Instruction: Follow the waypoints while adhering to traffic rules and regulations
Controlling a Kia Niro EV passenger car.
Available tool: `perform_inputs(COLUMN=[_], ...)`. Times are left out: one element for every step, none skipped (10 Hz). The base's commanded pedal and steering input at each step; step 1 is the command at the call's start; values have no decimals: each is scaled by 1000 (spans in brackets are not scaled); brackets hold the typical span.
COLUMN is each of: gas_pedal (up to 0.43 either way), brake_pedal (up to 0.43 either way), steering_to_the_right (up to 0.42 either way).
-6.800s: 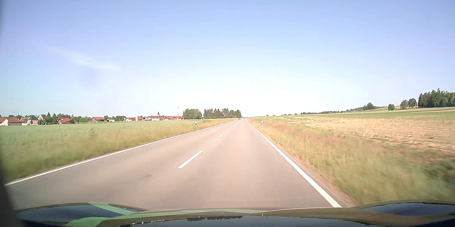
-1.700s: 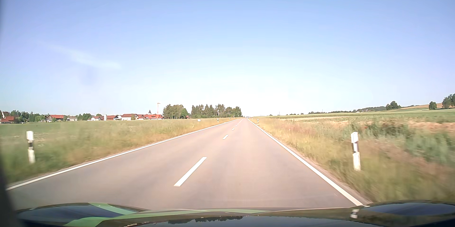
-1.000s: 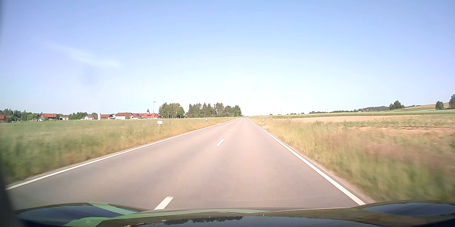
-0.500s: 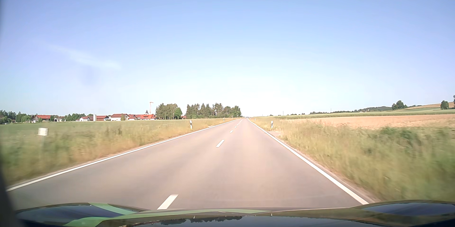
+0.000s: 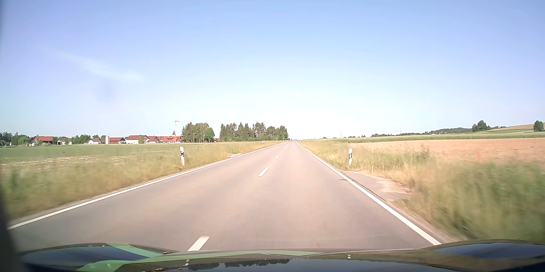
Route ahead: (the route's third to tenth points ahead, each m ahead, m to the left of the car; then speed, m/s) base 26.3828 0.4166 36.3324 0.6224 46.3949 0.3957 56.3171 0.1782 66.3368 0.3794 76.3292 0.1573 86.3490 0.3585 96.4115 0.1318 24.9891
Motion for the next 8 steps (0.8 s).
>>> perform_inputs(gas_pedal=[287,287,299,299,299,299,299,287], brake_pedal=[0,0,0,0,0,0,0,0], steering_to_the_right=[-1,-1,-1,-1,0,0,0,0])
